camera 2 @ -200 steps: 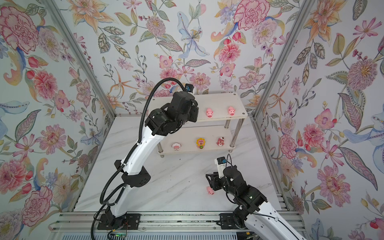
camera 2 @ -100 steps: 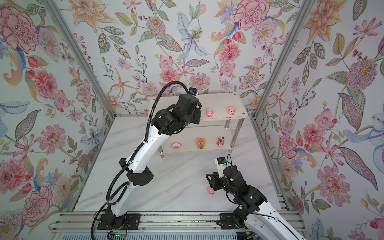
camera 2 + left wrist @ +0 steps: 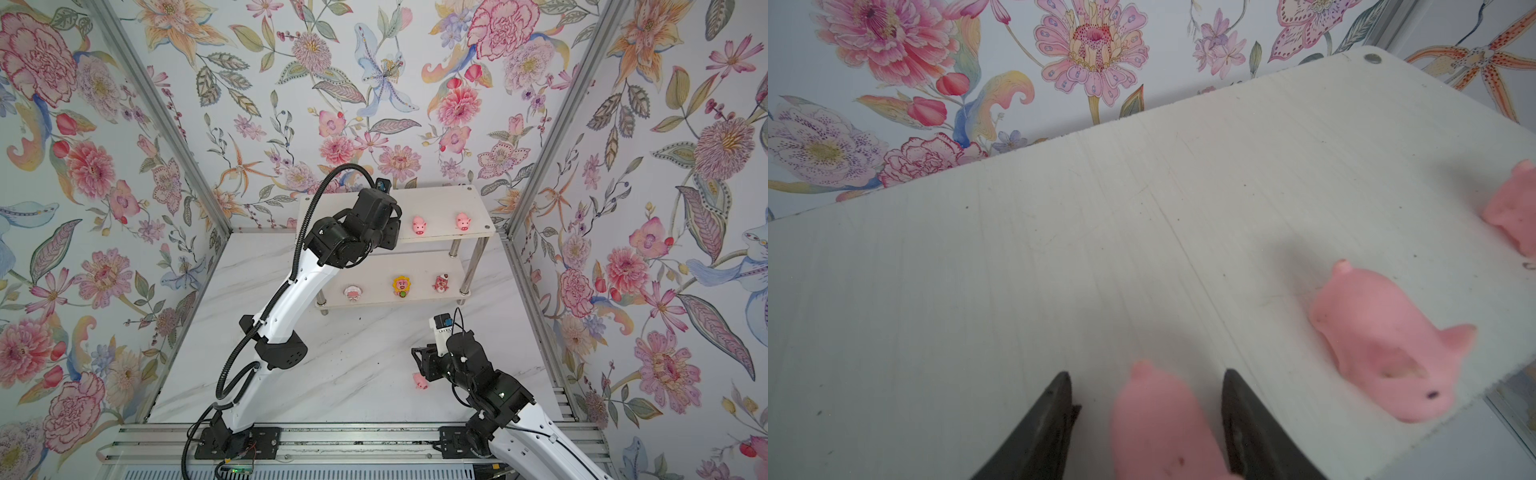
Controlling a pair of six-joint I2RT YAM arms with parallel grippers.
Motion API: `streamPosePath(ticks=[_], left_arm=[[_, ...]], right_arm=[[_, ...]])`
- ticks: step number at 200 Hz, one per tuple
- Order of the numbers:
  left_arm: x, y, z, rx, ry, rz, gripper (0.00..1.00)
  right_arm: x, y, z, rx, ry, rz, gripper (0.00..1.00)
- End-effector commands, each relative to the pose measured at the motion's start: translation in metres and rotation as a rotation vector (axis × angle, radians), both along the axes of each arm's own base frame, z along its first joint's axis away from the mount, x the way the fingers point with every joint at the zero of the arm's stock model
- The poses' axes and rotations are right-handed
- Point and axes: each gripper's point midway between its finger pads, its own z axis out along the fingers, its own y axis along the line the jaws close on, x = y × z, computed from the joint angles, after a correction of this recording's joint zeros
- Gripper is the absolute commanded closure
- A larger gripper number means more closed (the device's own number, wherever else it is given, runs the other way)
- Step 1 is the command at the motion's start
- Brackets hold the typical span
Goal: Place and organize the plastic toys onto the shelf
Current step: 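Lower the pig onto the top tier beside the others and open the left gripper, then draw the left arm back toward the table while the right arm rises toward the shelf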
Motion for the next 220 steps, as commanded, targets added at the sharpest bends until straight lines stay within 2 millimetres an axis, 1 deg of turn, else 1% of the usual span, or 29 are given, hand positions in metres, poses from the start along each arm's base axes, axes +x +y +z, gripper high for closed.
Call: streamPosePath(ticks=[1, 18, 47, 87, 130, 165, 185, 197, 215, 220], left_arm=[[0.003, 0.013, 0.003, 0.017, -0.004, 0.024, 0.31], [-0.001, 0.022, 0.023, -0.001, -0.04, 0.036, 0.28], [-0.012, 0.048, 0.056, -0.005, -0.096, 0.076, 0.27], [-0.031, 0.084, 0.087, 0.016, -0.14, 0.126, 0.26], [-0.054, 0.119, 0.098, 0.077, -0.137, 0.183, 0.25], [-0.07, 0.122, 0.106, 0.094, -0.147, 0.171, 0.25], [-0.08, 0.132, 0.111, 0.138, -0.176, 0.232, 0.26], [-0.085, 0.147, 0.117, 0.138, -0.191, 0.282, 0.27], [-0.098, 0.183, 0.139, 0.129, -0.245, 0.386, 0.28], [-0.101, 0.192, 0.142, 0.134, -0.256, 0.415, 0.28]], right_arm=[[0.002, -0.001, -0.002, -0.007, -0.008, -0.001, 0.48], [0.002, -0.001, -0.003, -0.007, -0.006, -0.001, 0.48], [0.002, -0.001, -0.003, -0.009, -0.004, 0.001, 0.47], [0.002, -0.001, -0.005, -0.011, 0.002, 0.001, 0.47], [0.002, -0.001, -0.006, -0.014, 0.009, -0.002, 0.46], [0.002, -0.001, -0.007, -0.021, 0.019, -0.004, 0.46], [0.001, -0.001, -0.006, -0.016, 0.018, -0.007, 0.46], [0.001, -0.002, -0.005, -0.012, 0.015, -0.01, 0.46], [0.001, -0.002, -0.004, -0.009, 0.01, -0.01, 0.46], [0.001, -0.002, -0.005, -0.011, 0.013, -0.012, 0.46]])
